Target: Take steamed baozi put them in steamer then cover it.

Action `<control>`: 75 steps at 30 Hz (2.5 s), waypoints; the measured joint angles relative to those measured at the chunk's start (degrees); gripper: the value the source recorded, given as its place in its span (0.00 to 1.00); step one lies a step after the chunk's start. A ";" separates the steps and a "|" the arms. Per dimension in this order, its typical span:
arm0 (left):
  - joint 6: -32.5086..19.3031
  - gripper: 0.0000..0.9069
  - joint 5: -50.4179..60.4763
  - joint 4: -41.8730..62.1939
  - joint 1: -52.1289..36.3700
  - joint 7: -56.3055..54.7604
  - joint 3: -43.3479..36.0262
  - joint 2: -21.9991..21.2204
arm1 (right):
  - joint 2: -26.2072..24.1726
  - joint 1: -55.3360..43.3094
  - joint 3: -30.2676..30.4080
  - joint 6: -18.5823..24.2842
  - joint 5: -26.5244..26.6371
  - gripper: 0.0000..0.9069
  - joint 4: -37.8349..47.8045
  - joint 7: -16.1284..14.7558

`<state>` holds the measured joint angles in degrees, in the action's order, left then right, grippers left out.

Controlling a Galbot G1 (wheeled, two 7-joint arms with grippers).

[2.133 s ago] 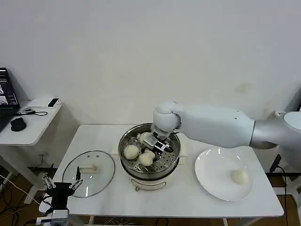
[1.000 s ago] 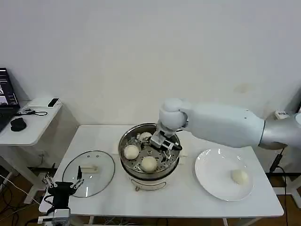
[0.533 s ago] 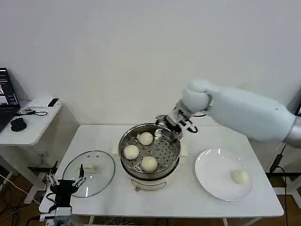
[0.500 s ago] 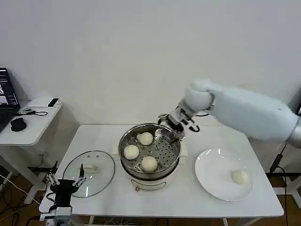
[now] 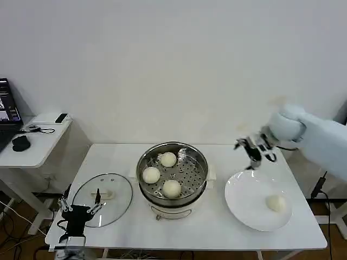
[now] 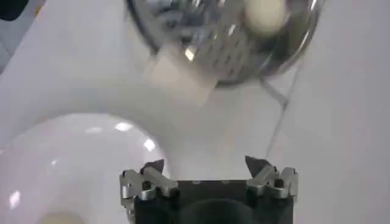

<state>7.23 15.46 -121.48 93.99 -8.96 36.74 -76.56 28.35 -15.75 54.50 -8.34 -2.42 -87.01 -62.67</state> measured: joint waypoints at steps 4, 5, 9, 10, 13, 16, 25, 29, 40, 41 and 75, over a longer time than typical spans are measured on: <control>0.07 1.00 0.11 0.51 -0.27 0.03 -0.45 0.03 | -3.32 6.16 -3.96 -0.16 -1.59 1.00 0.20 0.02; 0.11 1.00 0.19 0.51 -0.26 0.04 -0.52 -0.02 | -3.96 7.90 -5.23 -0.27 -2.03 1.00 0.34 0.02; 0.21 1.00 0.31 0.32 0.03 0.07 -0.49 -0.05 | -5.65 14.41 -9.86 -0.50 -3.81 1.00 1.09 0.00; 0.21 1.00 0.31 0.26 0.14 0.07 -0.38 -0.05 | -5.92 15.89 -10.91 -0.56 -4.23 1.00 1.28 0.00; 0.19 1.00 0.30 0.26 0.42 0.04 -0.08 -0.08 | -6.51 20.24 -14.06 -0.77 -5.52 1.00 1.93 0.00; 0.16 1.00 0.30 0.37 0.62 0.00 0.04 -0.19 | -6.64 23.88 -16.68 -1.06 -6.76 1.00 2.68 0.05; 0.00 1.00 0.22 0.35 0.83 -0.13 0.34 -0.25 | -5.38 30.69 -21.61 -1.09 -9.91 1.00 5.62 0.52; -0.02 1.00 0.23 0.39 0.94 -0.15 0.35 -0.33 | -4.35 32.07 -22.81 -0.95 -10.79 1.00 7.15 0.64; -0.03 1.00 0.28 0.59 0.84 -0.17 0.40 -0.53 | -1.56 34.62 -24.51 -1.23 -12.72 0.91 10.80 1.23; -0.03 1.00 0.29 0.59 0.83 -0.17 0.38 -0.55 | -1.32 34.82 -24.65 -1.28 -12.86 0.90 11.05 1.37; -0.06 1.00 0.49 -0.43 0.80 -0.22 0.06 -0.55 | -2.17 25.87 -22.04 -3.71 -9.35 0.74 7.98 -0.93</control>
<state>7.18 15.95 -121.90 94.79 -9.18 36.80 -77.11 26.18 10.13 32.46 -12.05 -11.76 -79.03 -63.60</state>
